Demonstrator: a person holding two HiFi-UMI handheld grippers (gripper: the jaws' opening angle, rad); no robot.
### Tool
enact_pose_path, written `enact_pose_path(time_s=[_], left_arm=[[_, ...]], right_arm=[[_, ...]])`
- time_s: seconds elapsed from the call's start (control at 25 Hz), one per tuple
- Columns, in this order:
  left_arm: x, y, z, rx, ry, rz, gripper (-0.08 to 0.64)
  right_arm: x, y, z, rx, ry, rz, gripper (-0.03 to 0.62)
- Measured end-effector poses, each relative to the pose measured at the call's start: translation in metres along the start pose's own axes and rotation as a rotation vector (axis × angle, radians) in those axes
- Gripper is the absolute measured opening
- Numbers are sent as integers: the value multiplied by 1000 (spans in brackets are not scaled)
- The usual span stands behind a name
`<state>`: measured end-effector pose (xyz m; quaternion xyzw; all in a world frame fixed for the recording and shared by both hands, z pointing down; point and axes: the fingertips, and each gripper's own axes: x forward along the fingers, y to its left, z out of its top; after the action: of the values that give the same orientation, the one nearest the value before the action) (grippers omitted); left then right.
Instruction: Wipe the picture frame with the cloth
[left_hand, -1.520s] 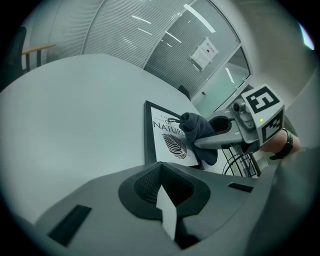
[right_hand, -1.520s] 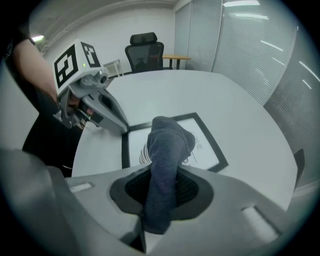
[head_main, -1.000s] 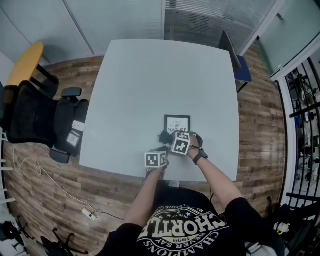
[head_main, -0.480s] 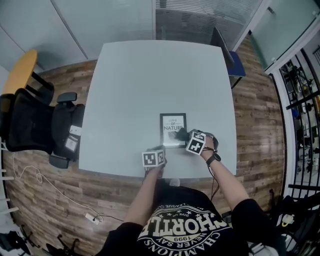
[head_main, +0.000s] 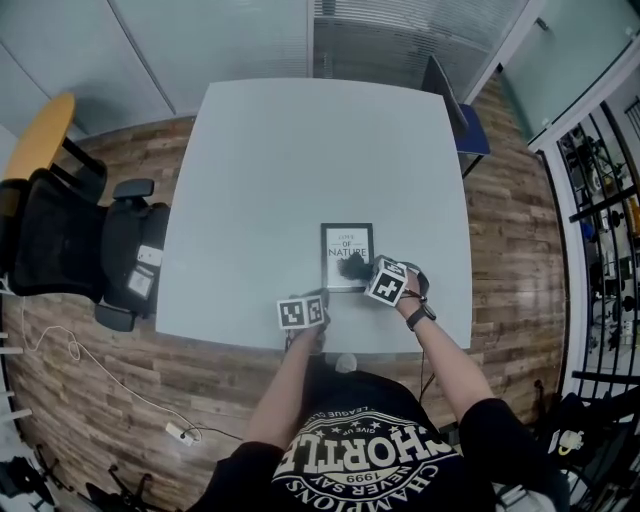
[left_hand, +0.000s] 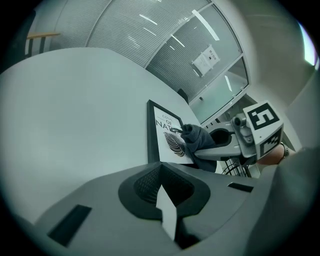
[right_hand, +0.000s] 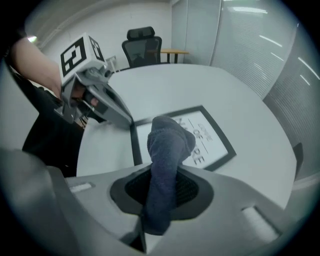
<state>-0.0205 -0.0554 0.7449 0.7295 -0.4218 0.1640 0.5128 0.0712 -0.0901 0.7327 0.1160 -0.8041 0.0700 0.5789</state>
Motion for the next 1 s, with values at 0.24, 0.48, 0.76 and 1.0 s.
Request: enact_pose_path(time_s=[0.24,0.48,0.76,1.0], left_arm=[[-1,4,0,0,-10,-9,-6],[0,2,-4,16,4,4,-6],[-4,10,-3,29,15,18,-6],[-3,12,-3,38,16,29,-6]], right_arm=[[28,37,86,-139,-87,94,74],[38,41,74,-179,-34,98,72],[19,16,7,-106,54,35,74],[7,6,-33,-37,76,-8,75]])
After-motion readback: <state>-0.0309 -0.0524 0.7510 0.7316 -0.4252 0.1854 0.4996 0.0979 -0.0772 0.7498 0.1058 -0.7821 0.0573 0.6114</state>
